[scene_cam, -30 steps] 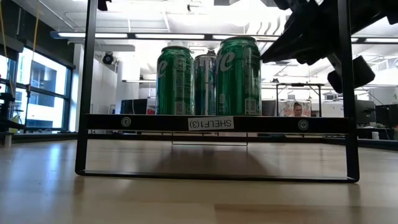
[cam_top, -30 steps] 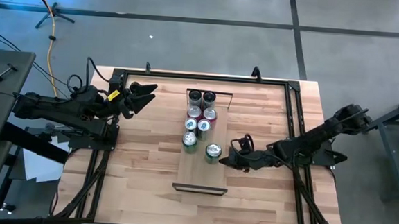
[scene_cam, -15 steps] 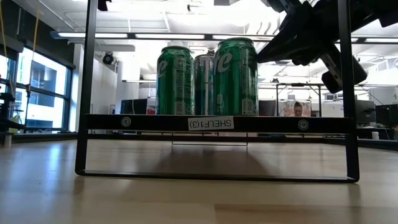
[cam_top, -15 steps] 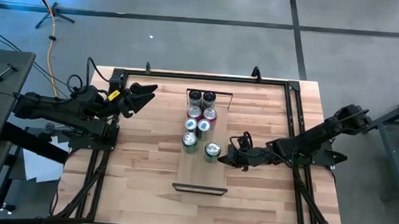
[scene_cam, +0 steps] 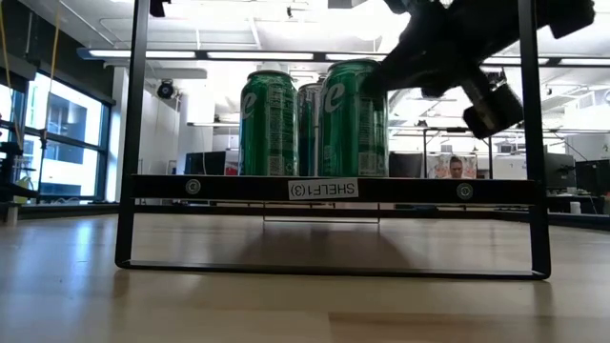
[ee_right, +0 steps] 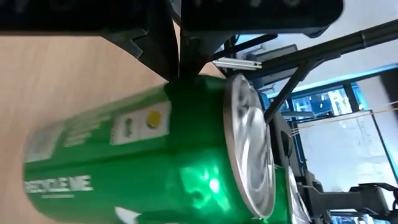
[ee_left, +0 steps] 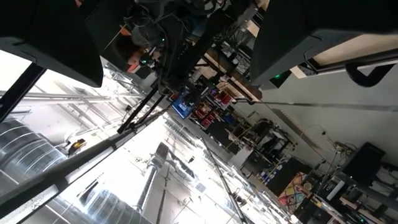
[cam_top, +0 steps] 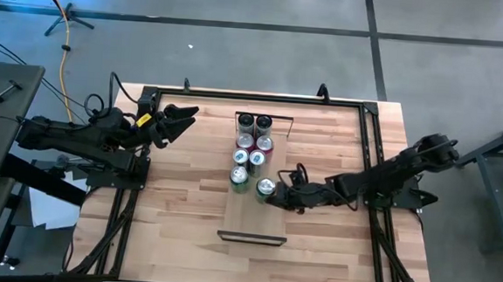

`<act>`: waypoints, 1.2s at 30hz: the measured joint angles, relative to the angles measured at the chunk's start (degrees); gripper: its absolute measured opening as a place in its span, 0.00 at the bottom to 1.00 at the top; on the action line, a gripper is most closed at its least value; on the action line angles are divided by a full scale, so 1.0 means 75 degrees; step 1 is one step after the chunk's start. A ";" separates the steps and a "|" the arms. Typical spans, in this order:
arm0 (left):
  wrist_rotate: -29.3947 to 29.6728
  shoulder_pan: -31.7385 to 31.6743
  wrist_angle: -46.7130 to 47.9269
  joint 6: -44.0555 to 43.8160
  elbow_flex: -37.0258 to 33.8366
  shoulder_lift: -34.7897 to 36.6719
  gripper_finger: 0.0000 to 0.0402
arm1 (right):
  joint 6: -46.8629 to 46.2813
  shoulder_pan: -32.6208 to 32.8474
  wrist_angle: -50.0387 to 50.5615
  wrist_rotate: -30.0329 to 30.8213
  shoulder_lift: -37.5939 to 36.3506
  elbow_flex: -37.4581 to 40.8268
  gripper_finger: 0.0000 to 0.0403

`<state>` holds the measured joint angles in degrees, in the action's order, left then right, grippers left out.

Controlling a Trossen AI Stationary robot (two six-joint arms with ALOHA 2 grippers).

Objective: Place canned beverage on shelf
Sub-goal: Put the green soda can, aligned with the other green soda can on the shelf

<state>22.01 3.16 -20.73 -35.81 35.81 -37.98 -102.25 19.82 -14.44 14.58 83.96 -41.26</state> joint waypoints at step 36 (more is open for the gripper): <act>-0.0002 -0.0003 0.0079 -0.0199 0.0000 -0.0002 0.91 | 0.0036 0.0452 0.0406 0.0435 0.0108 -0.0211 0.00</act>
<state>22.00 3.14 -20.14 -37.30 35.81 -38.00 -101.97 23.21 -11.40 17.85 84.77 -42.84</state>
